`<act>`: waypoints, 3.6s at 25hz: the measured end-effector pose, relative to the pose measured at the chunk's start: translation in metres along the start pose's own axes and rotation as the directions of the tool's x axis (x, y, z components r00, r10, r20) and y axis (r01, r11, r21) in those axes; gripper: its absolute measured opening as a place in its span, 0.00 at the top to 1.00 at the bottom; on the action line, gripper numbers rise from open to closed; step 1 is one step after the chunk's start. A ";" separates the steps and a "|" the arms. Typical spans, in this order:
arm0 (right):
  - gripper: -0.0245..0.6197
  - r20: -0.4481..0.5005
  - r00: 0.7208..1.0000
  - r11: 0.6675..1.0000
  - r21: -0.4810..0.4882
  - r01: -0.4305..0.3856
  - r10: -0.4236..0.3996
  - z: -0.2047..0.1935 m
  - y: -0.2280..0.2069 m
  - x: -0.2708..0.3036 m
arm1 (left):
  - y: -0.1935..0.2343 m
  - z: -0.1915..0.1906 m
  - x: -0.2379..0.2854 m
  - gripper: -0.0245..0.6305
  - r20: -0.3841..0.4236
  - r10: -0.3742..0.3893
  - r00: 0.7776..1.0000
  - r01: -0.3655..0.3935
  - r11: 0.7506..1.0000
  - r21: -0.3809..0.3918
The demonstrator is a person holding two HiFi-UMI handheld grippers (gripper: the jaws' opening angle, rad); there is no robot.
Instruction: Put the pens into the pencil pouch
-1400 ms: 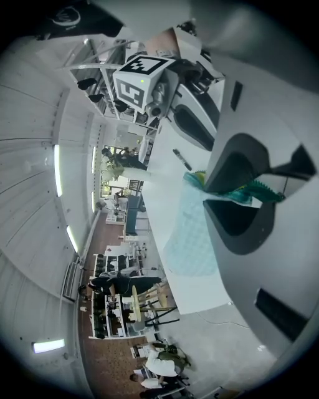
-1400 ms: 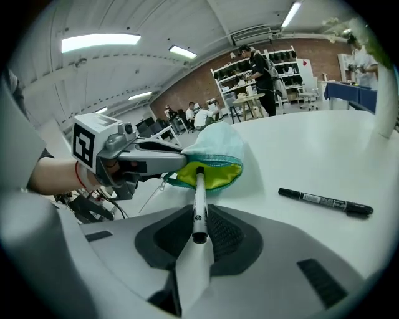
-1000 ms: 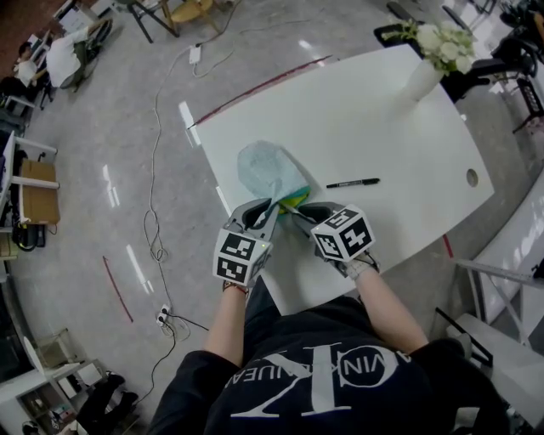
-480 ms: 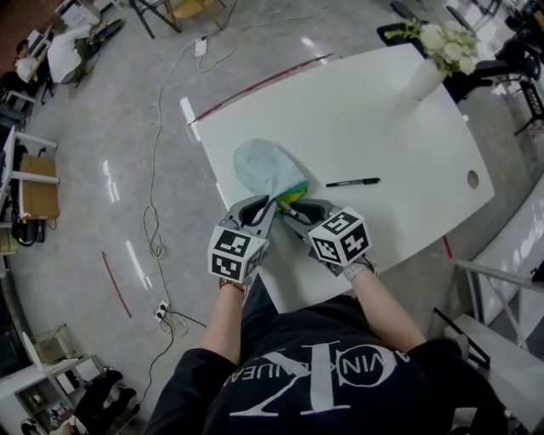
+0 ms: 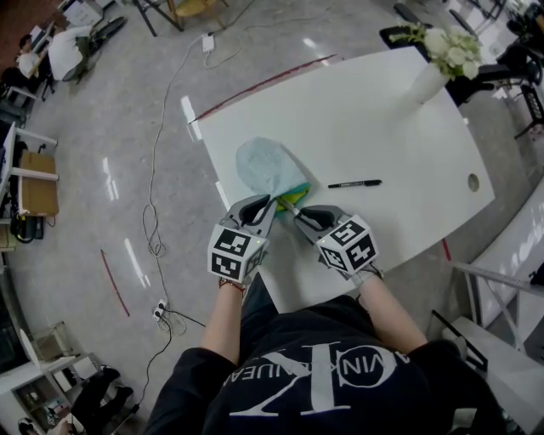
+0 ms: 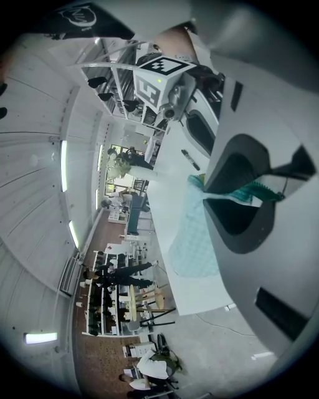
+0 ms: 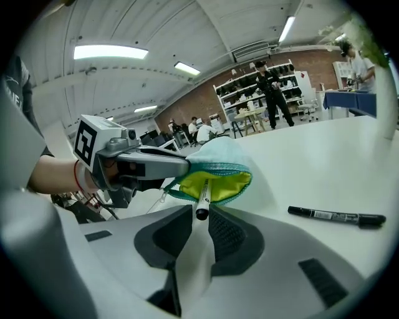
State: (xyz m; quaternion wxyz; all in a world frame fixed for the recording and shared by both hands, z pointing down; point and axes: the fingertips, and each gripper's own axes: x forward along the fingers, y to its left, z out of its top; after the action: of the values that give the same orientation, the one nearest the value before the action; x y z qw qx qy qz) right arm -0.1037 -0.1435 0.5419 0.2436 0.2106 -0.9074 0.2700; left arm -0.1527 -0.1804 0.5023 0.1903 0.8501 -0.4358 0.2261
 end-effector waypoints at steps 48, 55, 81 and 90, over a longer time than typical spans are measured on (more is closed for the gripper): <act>0.77 0.076 0.964 0.965 0.094 0.247 -0.254 -0.015 -0.091 -0.067 | -0.005 -0.001 0.009 0.93 0.006 -0.028 1.000 0.028 0.999 0.037; 0.72 0.029 0.943 0.933 -0.142 0.332 -0.331 -0.012 -0.139 -0.104 | -0.004 0.001 0.010 0.93 0.012 -0.006 1.000 0.005 0.999 0.041; 0.87 -0.218 0.951 0.932 -0.334 0.138 -0.219 -0.038 -0.162 -0.099 | -0.001 0.005 0.012 0.93 -0.015 0.016 1.000 -0.015 0.999 0.048; 0.87 -0.121 0.979 0.974 -0.179 0.141 -0.164 -0.036 -0.122 -0.099 | 0.006 0.012 0.014 0.93 0.004 0.026 1.000 -0.026 1.000 0.017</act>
State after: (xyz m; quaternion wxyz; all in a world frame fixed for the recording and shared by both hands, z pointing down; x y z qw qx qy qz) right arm 0.0489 -0.1905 0.5611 0.3415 0.2396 -0.8896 0.1861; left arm -0.1482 -0.1986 0.5010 0.1791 0.8463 -0.4454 0.2307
